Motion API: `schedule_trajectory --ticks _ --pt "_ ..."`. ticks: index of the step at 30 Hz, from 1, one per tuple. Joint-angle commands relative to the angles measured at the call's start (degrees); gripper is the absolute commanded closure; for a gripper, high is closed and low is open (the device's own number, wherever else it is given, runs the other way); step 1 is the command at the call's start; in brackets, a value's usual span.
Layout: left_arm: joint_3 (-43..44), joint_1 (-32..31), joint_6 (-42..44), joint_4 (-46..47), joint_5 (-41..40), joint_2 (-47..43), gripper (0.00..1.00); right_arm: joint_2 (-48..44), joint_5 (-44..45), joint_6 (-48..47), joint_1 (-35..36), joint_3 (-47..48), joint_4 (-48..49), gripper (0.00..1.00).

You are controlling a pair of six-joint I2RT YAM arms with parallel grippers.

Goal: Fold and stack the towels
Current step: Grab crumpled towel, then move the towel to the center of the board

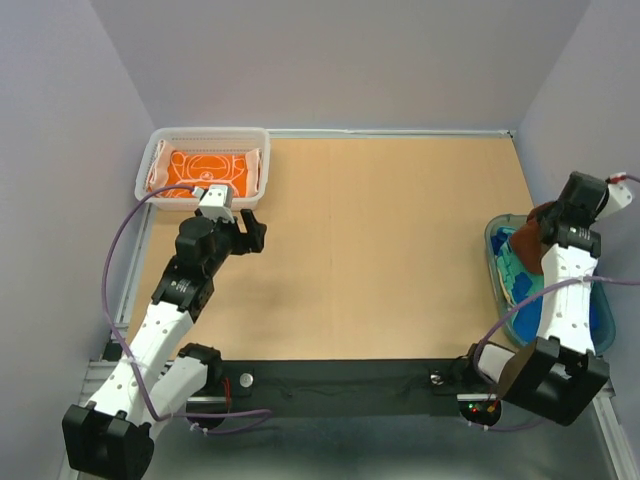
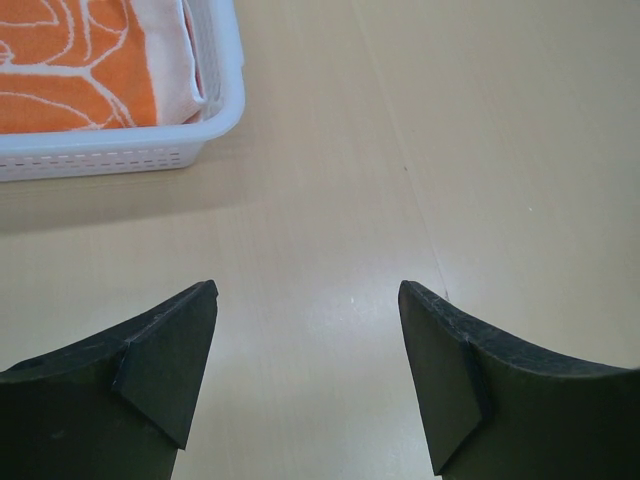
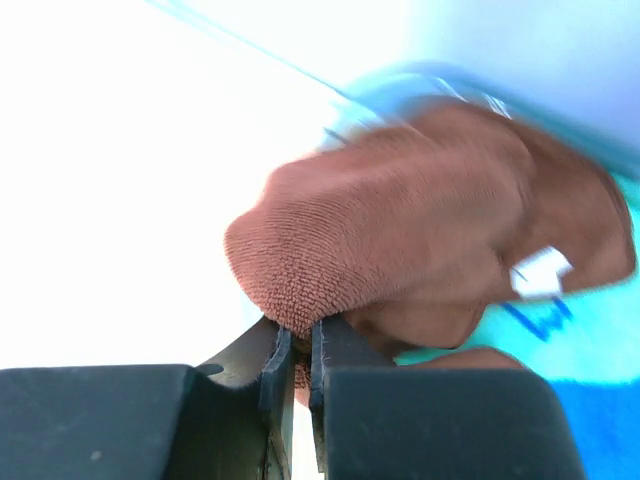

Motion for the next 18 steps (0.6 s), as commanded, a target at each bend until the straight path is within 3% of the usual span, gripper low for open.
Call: schedule_trajectory --ticks 1,4,8,12,15,18 --pt "0.22 -0.34 0.86 2.85 -0.69 0.29 0.16 -1.76 -9.06 -5.68 6.71 11.34 3.27 1.0" --pt "0.31 -0.34 1.03 2.67 -1.39 0.56 0.16 3.85 -13.72 -8.41 16.72 20.8 3.36 0.99" --pt "0.04 -0.43 1.3 2.06 -3.67 -0.76 0.16 13.42 -13.48 -10.35 31.64 33.29 3.36 0.99" --pt "-0.31 -0.42 1.3 1.88 -4.38 -1.64 0.16 19.16 -16.02 -10.0 37.64 41.66 3.8 1.0" --pt "-0.22 -0.34 1.47 1.79 -4.2 -1.81 0.16 19.61 -19.63 -10.0 42.22 39.85 5.21 0.99" --pt "-0.13 -0.42 1.47 1.88 -4.11 -1.55 0.16 17.42 -21.65 -10.0 48.44 31.63 5.91 0.99"
